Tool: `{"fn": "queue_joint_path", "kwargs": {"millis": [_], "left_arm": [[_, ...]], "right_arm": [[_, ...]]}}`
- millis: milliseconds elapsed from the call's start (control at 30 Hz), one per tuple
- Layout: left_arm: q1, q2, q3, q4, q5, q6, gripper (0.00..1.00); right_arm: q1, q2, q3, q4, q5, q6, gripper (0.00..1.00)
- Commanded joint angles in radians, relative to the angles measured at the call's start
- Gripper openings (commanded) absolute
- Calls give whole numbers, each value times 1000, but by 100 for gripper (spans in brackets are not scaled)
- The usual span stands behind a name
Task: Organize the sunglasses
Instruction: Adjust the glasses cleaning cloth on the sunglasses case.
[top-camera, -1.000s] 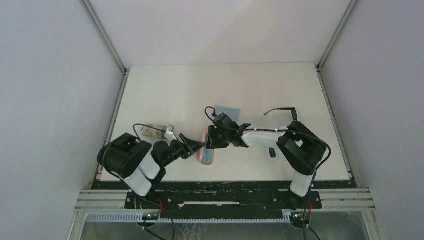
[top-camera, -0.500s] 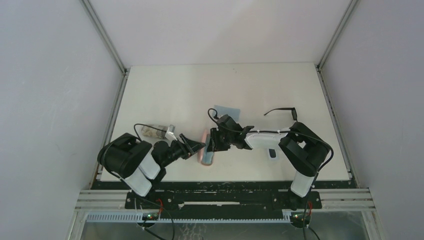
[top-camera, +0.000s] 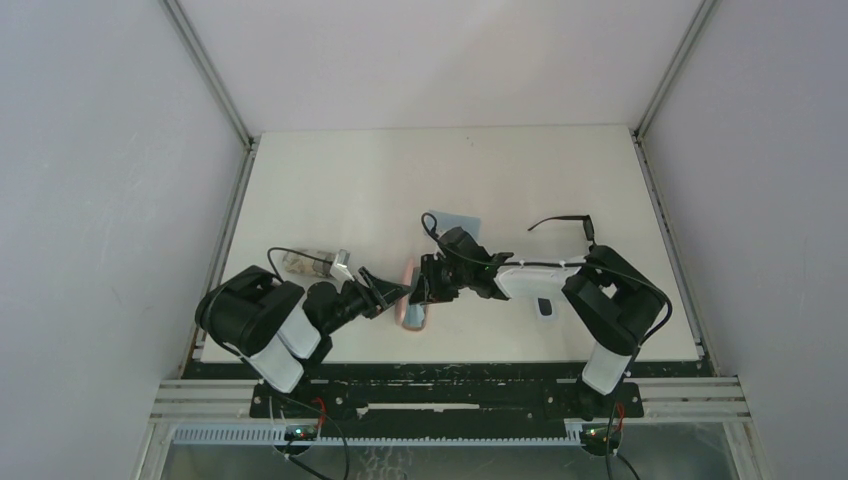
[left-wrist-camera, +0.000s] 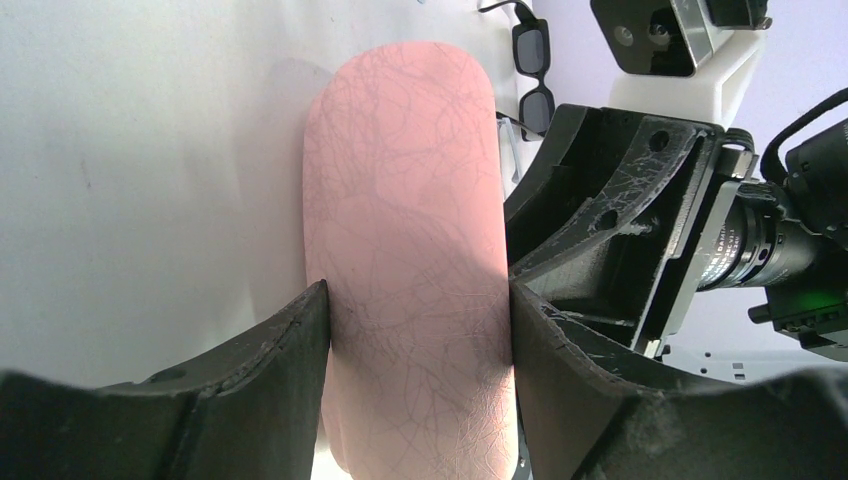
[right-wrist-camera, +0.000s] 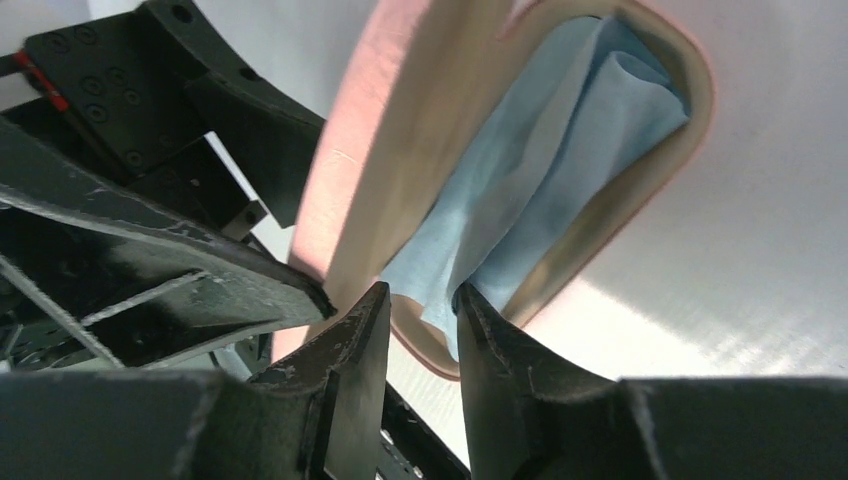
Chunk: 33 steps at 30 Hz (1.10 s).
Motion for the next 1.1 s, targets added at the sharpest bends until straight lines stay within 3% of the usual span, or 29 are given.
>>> {"fn": "queue_joint_path", "kwargs": {"millis": [0, 333, 833, 1067], "left_arm": [[-2, -1, 23, 70, -1, -13, 21], [-2, 3, 26, 70, 4, -14, 21], [-2, -3, 20, 70, 2, -16, 20], [-2, -3, 19, 70, 3, -15, 20]], "right_arm": [[-5, 17, 3, 108, -69, 38, 30], [-9, 32, 3, 122, -67, 49, 29], [-20, 142, 22, 309, -213, 141, 26], [-24, 124, 12, 338, -209, 147, 25]]}}
